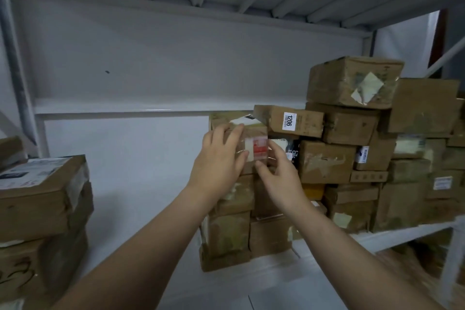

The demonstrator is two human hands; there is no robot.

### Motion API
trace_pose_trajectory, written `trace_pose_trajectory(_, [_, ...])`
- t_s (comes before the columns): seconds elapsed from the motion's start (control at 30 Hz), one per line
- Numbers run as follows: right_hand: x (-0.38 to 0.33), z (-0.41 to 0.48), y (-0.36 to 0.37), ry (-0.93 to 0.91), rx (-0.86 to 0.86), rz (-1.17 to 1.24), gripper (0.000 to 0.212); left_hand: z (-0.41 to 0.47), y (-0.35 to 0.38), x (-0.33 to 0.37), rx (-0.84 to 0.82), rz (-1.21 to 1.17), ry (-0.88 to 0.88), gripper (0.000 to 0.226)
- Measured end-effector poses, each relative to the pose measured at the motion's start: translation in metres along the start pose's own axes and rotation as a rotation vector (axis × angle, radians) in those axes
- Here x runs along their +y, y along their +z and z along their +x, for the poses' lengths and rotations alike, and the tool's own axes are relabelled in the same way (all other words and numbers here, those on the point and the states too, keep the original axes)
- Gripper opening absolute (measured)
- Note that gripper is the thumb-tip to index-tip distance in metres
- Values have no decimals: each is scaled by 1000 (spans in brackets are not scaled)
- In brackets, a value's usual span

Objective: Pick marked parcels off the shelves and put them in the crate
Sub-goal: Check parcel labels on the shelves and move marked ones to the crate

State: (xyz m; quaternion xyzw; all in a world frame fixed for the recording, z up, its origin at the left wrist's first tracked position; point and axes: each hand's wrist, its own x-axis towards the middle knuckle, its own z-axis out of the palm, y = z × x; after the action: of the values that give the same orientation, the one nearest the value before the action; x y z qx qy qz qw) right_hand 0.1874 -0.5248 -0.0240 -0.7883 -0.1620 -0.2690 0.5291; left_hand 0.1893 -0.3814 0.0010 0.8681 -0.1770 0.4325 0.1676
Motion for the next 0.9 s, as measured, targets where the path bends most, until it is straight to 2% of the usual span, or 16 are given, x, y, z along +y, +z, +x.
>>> trace_pose_trajectory(0.23, [-2,2,7,-55,72,220,39,-12,-9,10,98,-264,-94,41])
trace_pose_trajectory(0.4, [-9,-2,9,-203,75,209,37,-13,-25,8,148,-489,-214,34])
trace_pose_trajectory(0.5, [-14,-5,13,-367,126,96,31,-14,-43,4,188,-704,-389,52])
trace_pose_trajectory(0.6, [-19,-6,22,-540,151,25,29,-16,-59,0,161,-799,-532,71])
trace_pose_trajectory(0.7, [-23,-6,29,-641,140,-6,27,-21,-71,-7,116,-897,-674,72])
trace_pose_trajectory(0.8, [-30,-9,33,-623,74,31,24,-29,-78,-11,70,-1036,-774,55])
trace_pose_trajectory(0.9, [-40,-18,38,-523,28,171,30,-37,-79,-12,140,-1105,-781,51])
